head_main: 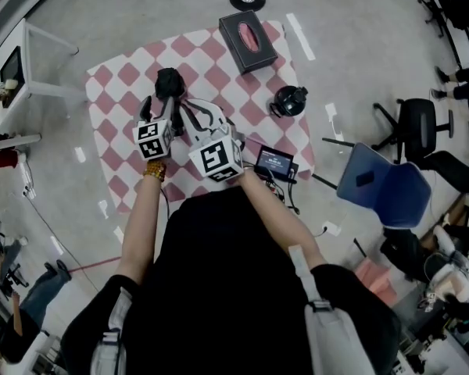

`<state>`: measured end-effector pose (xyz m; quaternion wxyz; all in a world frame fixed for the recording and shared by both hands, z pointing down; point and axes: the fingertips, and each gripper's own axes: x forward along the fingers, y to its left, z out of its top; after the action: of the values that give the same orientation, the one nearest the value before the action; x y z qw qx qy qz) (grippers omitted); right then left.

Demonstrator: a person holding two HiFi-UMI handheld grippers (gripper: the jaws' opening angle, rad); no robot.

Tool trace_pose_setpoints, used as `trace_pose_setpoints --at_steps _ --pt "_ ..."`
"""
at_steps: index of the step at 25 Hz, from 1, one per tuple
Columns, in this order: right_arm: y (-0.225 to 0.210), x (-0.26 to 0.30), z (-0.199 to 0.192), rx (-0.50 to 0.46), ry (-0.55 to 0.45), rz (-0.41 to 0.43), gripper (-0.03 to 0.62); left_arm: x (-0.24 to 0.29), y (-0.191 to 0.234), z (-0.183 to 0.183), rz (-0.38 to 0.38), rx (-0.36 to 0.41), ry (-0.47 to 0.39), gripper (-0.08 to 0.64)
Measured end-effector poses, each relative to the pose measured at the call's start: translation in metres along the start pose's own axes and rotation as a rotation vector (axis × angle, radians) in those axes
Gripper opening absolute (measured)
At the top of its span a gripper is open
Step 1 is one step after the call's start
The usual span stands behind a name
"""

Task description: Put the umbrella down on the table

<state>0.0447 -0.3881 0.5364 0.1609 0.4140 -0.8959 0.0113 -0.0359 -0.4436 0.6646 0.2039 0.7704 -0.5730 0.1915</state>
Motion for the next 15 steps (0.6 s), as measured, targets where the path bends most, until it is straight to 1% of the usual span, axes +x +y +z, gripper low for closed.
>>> trace_pose_setpoints --at_steps 5,15 --pt "0.008 0.002 0.006 0.000 -0.014 0.008 0.018 -0.029 -0.001 0.014 0.003 0.000 -0.054 0.251" --pt "0.037 0.005 0.013 -0.007 -0.020 0.026 0.018 -0.080 0.008 0.022 0.005 0.000 -0.120 0.171"
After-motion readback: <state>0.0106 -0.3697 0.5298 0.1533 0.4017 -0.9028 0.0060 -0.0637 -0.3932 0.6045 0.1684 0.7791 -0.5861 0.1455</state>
